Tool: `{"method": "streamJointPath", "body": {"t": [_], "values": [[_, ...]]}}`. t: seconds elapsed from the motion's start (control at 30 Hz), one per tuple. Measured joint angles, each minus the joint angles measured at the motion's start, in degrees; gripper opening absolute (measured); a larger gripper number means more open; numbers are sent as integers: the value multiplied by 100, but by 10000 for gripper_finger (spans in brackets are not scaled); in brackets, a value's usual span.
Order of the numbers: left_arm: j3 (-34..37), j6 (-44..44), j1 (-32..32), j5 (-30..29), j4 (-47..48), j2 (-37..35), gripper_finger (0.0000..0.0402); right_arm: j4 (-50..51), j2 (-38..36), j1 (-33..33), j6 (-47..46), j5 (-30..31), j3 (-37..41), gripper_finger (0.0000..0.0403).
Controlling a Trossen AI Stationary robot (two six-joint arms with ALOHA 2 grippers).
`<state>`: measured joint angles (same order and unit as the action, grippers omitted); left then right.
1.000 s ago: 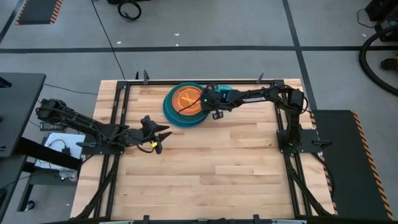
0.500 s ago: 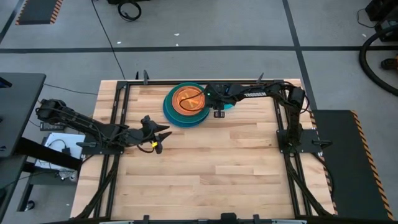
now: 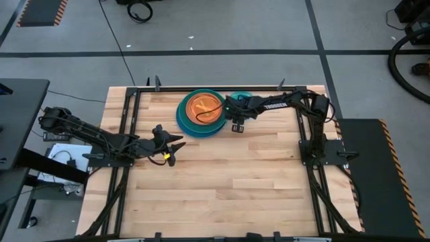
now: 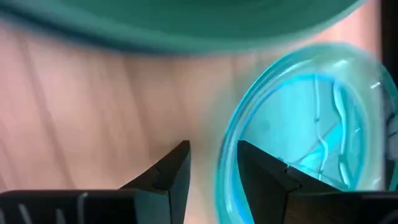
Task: Stack plastic plates
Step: Stack the blue plate on top of the orange plate
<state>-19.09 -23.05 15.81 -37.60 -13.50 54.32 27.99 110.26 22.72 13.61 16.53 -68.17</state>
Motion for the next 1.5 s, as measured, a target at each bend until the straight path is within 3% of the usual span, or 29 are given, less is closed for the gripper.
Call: {"method": "streamJointPath", "body": {"t": [0.3,0.63,0.83,1.03,1.33,1.5], "values": [[0,-24,0,2,0,-1,151,-216,-33,-7,-160,40,265,125],[-1,-16,0,2,2,0,151,-221,-21,-10,-179,64,283,11],[-2,125,2,2,4,-1,151,179,-232,-105,-318,813,326,13],[-2,127,2,2,4,-1,151,337,-796,-377,-450,880,314,7],[-2,135,0,2,-6,1,151,-292,-1111,-1147,1090,836,301,10],[-2,173,0,2,-22,1,151,-856,-1037,-1290,1673,510,310,11]]}}
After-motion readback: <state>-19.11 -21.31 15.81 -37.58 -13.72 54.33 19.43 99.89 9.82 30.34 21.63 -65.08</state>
